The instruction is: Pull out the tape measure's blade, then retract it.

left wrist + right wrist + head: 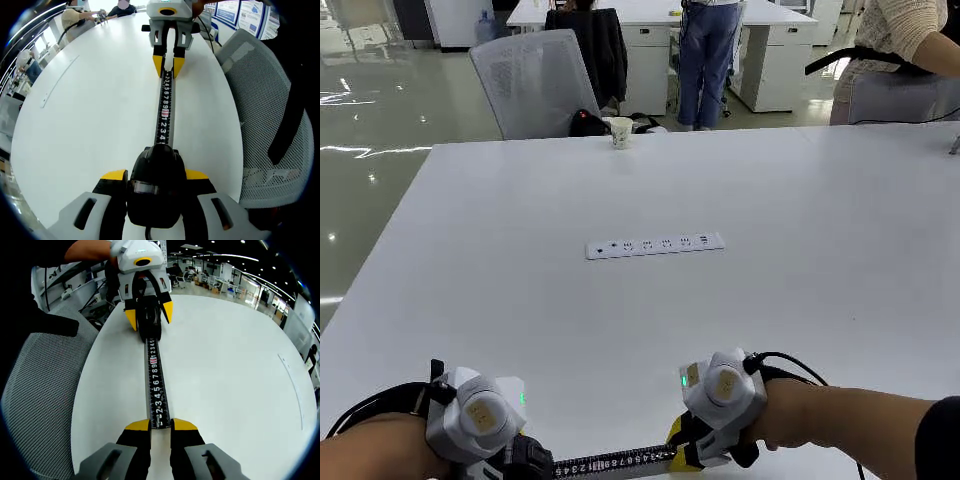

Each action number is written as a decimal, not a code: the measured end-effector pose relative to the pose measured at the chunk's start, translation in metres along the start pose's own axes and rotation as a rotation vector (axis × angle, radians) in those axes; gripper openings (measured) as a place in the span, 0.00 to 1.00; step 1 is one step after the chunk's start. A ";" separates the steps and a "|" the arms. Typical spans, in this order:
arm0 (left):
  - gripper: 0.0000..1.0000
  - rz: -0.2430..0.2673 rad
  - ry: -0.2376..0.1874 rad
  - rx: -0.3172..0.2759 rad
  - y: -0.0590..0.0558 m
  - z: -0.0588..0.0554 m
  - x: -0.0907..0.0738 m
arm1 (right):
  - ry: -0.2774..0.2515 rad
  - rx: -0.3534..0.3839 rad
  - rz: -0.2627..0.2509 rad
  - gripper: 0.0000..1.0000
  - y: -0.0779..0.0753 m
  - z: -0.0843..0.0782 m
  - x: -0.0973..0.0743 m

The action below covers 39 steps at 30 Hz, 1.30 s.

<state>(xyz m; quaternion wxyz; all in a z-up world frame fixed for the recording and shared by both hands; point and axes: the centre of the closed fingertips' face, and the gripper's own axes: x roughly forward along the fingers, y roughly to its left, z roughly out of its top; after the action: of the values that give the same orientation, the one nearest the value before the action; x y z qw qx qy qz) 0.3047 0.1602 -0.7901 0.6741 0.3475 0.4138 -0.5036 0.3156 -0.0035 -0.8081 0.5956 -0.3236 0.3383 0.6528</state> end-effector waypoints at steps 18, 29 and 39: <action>0.37 0.003 0.002 0.002 0.000 0.001 0.000 | 0.004 0.009 -0.003 0.11 0.001 -0.006 -0.005; 0.37 0.003 0.000 0.005 -0.001 0.002 0.000 | 0.015 0.008 -0.006 0.11 0.000 -0.012 -0.008; 0.37 0.002 -0.003 0.004 -0.002 0.001 -0.001 | 0.019 0.013 -0.007 0.11 0.001 -0.018 -0.013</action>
<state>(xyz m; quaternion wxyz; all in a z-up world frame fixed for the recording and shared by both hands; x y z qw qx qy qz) 0.3027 0.1592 -0.7889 0.6747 0.3485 0.4113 -0.5042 0.3164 -0.0261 -0.8075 0.5969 -0.3269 0.3470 0.6453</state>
